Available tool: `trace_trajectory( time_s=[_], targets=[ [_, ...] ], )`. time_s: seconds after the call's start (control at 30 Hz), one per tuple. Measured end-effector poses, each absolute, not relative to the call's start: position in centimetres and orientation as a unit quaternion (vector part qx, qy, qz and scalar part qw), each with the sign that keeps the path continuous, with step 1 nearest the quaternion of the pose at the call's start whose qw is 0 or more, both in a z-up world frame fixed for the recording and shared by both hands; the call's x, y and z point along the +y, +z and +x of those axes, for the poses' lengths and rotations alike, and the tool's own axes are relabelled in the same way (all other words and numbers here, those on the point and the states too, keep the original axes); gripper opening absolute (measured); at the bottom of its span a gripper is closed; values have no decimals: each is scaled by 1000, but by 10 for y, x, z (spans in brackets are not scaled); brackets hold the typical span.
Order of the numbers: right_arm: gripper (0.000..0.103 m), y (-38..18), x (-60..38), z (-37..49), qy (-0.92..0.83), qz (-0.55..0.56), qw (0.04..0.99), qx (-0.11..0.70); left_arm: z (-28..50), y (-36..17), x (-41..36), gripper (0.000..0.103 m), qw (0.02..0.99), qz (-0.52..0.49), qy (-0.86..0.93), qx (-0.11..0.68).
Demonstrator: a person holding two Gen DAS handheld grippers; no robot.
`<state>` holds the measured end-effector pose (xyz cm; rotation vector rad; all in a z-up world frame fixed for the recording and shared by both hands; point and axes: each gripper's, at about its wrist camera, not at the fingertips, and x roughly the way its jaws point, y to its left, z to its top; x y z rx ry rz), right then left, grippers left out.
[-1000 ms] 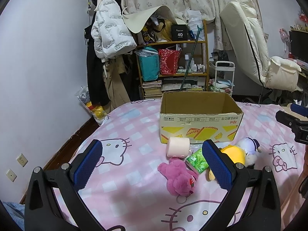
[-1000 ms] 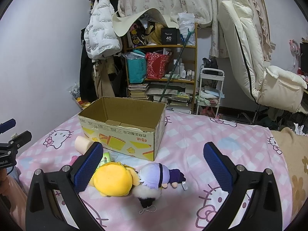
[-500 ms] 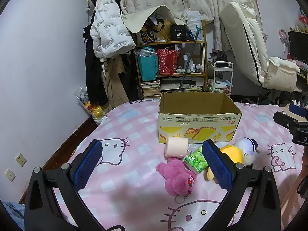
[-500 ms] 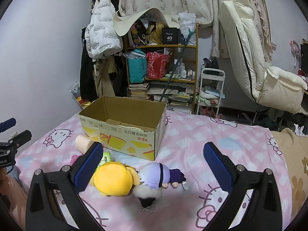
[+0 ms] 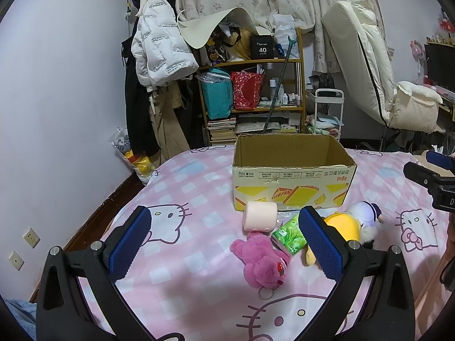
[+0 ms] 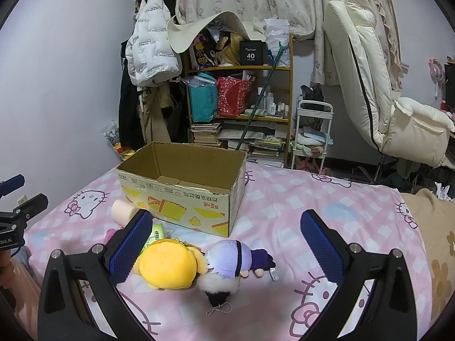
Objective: Organize soft objects
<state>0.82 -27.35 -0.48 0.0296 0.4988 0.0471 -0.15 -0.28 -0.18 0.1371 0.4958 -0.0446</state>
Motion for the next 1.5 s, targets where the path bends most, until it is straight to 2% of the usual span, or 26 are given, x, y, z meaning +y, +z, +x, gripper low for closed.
trace_trajectory(
  time_s=[1.03, 1.5],
  targets=[
    [103, -7, -269, 8, 22, 16, 969, 246, 1, -6, -3, 102, 965, 69, -22, 253],
    [103, -8, -256, 15, 29, -1, 964, 263, 23, -18, -8, 102, 943, 66, -37, 324]
  ],
)
